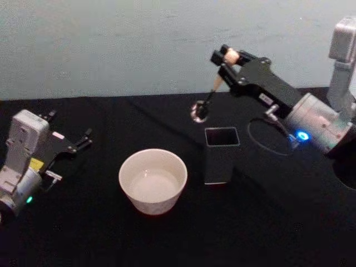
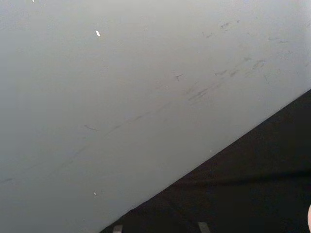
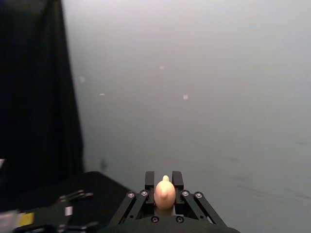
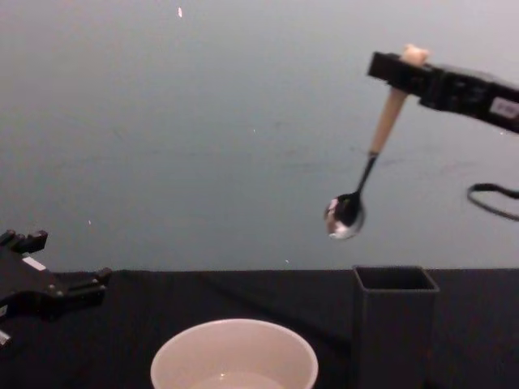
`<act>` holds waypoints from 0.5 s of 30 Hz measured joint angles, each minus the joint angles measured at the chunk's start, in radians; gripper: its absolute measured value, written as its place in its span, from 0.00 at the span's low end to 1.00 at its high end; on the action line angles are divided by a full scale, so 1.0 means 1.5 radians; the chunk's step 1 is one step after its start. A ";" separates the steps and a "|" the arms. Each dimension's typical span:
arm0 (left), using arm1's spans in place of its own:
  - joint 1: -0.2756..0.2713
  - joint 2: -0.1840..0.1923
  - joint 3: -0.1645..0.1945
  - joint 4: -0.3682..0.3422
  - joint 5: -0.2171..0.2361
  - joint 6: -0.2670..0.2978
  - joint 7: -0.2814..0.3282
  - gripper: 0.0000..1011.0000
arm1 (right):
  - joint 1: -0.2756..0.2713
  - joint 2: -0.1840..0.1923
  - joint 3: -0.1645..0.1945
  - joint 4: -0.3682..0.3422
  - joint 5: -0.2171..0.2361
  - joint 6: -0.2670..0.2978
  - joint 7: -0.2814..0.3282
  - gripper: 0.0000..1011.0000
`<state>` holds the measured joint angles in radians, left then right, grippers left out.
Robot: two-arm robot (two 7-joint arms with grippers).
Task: Pick up the stirring spoon with one hand, stir inside the cup, then place it back in its original position.
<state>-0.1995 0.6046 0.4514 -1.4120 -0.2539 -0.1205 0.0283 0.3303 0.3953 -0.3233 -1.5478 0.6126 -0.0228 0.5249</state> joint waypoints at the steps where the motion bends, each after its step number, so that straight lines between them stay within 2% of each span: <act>1: 0.000 0.000 0.000 0.000 0.000 0.000 0.000 0.99 | 0.010 -0.002 -0.009 0.013 0.007 -0.005 0.019 0.21; 2: 0.000 0.000 0.000 0.000 0.000 0.000 0.000 0.99 | 0.010 -0.002 -0.009 0.013 0.007 -0.005 0.019 0.21; 8: 0.000 0.000 0.000 0.000 0.000 0.000 0.000 0.99 | 0.049 -0.014 -0.052 0.065 0.026 -0.032 0.094 0.21; 14: 0.000 0.000 0.000 0.000 0.000 0.000 0.000 0.99 | 0.071 -0.022 -0.086 0.100 0.027 -0.054 0.140 0.21; 15: 0.000 0.000 0.000 0.000 0.000 0.000 0.000 0.99 | 0.077 -0.023 -0.097 0.109 0.026 -0.060 0.153 0.21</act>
<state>-0.1996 0.6047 0.4514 -1.4120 -0.2539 -0.1205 0.0283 0.4459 0.3603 -0.4690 -1.3841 0.6518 -0.1126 0.7544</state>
